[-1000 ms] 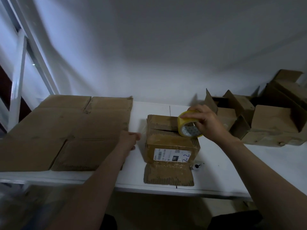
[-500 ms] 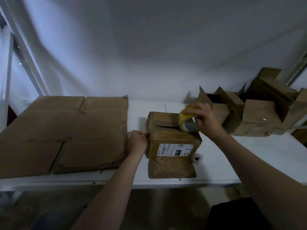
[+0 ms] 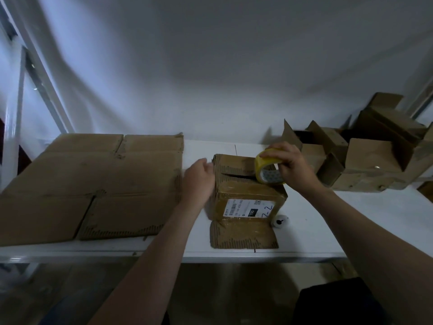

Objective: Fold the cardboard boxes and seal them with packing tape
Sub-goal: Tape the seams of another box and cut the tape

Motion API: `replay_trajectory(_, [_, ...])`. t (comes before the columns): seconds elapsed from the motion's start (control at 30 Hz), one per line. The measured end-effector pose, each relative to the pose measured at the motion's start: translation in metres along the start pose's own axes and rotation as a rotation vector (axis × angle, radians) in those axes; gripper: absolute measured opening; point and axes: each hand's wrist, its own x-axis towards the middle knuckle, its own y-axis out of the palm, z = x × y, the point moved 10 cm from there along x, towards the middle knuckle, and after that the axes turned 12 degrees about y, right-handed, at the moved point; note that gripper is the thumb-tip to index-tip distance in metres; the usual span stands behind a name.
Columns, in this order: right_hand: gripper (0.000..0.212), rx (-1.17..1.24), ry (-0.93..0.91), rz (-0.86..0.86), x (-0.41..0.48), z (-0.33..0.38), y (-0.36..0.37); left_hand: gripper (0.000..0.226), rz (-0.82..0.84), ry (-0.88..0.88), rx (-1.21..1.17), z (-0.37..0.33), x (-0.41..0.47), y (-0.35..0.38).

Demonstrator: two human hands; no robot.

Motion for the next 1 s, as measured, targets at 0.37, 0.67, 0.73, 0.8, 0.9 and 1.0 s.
replay_trajectory(0.37, [0.076,0.267,0.056,0.029,-0.009,-0.027,-0.015,0.075,0.258,0.136,0.064,-0.016,-0.010,0.066])
replay_trajectory(0.67, [0.058,0.486,0.014,0.073,-0.014,-0.047,-0.020,0.078,0.412,0.363,0.282,-0.024,0.000,0.076])
replay_trajectory(0.73, [0.056,0.495,-0.031,0.084,-0.007,-0.041,-0.024,0.086,0.474,0.324,0.358,-0.022,-0.001,0.076])
replay_trajectory(0.8, [0.056,0.429,-0.106,0.104,-0.003,-0.030,-0.027,0.094,0.518,0.307,0.424,-0.024,-0.003,0.077])
replay_trajectory(0.9, [0.058,0.350,-0.154,0.183,0.000,-0.024,-0.024,0.101,0.565,0.300,0.519,-0.025,-0.002,0.080])
replay_trajectory(1.0, [0.048,0.313,-0.157,0.188,0.001,-0.021,-0.028,0.097,0.580,0.288,0.548,-0.026,-0.003,0.081])
